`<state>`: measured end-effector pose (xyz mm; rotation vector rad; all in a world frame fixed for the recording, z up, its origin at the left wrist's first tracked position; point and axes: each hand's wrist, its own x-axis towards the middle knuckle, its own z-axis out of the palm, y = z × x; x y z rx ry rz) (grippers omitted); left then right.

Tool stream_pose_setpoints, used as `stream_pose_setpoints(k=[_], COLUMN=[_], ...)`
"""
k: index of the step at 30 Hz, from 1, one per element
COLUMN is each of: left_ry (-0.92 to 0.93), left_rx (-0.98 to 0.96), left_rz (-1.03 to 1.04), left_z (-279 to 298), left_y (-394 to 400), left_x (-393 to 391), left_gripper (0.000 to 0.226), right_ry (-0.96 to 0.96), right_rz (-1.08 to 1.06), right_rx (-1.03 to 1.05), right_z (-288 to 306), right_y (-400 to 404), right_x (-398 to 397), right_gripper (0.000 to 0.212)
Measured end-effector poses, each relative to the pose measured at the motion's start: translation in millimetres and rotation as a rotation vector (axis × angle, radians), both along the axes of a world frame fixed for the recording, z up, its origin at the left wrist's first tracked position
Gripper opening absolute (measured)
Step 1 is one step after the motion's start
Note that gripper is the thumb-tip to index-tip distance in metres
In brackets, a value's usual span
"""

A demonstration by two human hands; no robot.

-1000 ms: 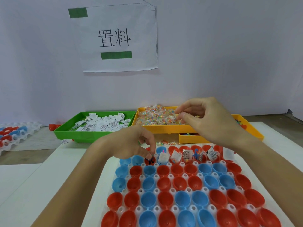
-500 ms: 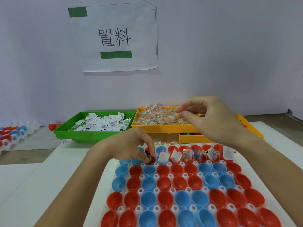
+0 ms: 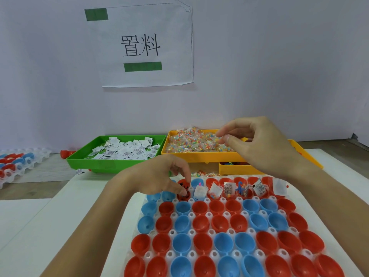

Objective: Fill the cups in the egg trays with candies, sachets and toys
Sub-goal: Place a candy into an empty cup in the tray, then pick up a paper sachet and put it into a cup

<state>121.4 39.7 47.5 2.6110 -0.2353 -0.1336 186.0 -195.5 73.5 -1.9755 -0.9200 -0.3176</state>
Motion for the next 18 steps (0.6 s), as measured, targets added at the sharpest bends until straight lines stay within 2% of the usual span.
stream_pose_setpoints(k=[4, 6, 8, 10, 13, 15, 18], left_ry=[-0.061, -0.180, -0.383, -0.502, -0.381, -0.286, -0.191], left_rx=[-0.095, -0.145, -0.120, -0.046, 0.142, 0.288, 0.388], left_rz=[0.006, 0.073, 0.263, 0.497, 0.675, 0.722, 0.728], left_z=[5, 7, 3, -4, -19, -27, -32], left_y=[6, 11, 20, 33, 49, 52, 51], left_x=[-1, 0, 2, 4, 6, 9, 12], left_gripper=[0.021, 0.014, 0.005, 0.010, 0.023, 0.030, 0.049], right_ry=[0.008, 0.012, 0.016, 0.017, 0.018, 0.015, 0.011], right_rz=[-0.001, -0.002, -0.004, -0.008, -0.010, -0.012, -0.011], right_rx=[0.003, 0.010, 0.012, 0.011, 0.004, -0.004, -0.010], right_z=[2, 3, 4, 4, 4, 3, 3], right_y=[-1, -2, -3, -3, -3, -3, -2], right_x=[0, 0, 0, 0, 0, 0, 0], right_gripper=[0.020, 0.019, 0.018, 0.018, 0.018, 0.018, 0.018])
